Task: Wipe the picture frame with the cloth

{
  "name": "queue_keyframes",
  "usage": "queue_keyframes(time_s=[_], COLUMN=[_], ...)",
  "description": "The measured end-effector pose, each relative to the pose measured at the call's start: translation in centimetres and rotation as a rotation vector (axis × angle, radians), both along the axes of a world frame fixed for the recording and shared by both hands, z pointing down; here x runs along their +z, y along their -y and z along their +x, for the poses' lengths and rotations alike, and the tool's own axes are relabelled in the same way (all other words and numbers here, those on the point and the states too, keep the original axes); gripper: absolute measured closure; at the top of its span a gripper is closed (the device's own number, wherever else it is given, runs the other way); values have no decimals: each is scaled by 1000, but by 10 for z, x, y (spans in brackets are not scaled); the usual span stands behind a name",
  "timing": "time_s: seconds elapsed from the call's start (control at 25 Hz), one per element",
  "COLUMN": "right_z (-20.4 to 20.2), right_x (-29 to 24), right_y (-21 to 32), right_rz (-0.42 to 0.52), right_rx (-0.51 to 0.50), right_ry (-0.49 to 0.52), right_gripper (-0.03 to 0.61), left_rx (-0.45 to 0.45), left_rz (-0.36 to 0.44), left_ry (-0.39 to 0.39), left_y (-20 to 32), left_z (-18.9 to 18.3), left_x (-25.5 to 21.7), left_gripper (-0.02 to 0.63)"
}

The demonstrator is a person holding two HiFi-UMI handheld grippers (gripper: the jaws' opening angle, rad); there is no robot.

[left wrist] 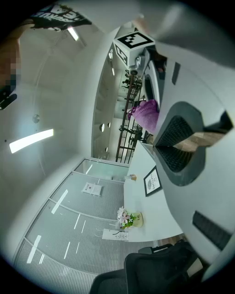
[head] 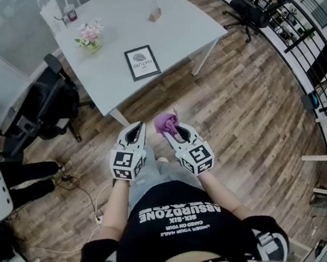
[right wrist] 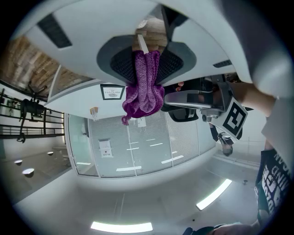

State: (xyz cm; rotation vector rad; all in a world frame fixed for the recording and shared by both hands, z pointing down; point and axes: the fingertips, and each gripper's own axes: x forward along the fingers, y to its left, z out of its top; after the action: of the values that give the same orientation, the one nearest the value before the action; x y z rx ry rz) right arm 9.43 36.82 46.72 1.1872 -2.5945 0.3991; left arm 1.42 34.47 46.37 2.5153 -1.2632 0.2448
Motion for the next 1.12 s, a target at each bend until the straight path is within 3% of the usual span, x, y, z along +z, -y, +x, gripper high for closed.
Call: queue_keyframes(time_s=[0.36,0.76,1.12], right_z=[-4,-37,-40], right_x=[5,8,12], right_y=[56,160,246], right_rz=[11,-13,-4], right_rx=[-2,12,112], right_ry=[-46,-40,-49], right_gripper=[451,449,449], left_rx=[15,28,123], left_rz=[0,-57,-49], left_ry=[-4,20,48], left_y=[44,159,247], left_z=[-11,-47,-53], left_x=[0,22,35], left_gripper=[598,598,598])
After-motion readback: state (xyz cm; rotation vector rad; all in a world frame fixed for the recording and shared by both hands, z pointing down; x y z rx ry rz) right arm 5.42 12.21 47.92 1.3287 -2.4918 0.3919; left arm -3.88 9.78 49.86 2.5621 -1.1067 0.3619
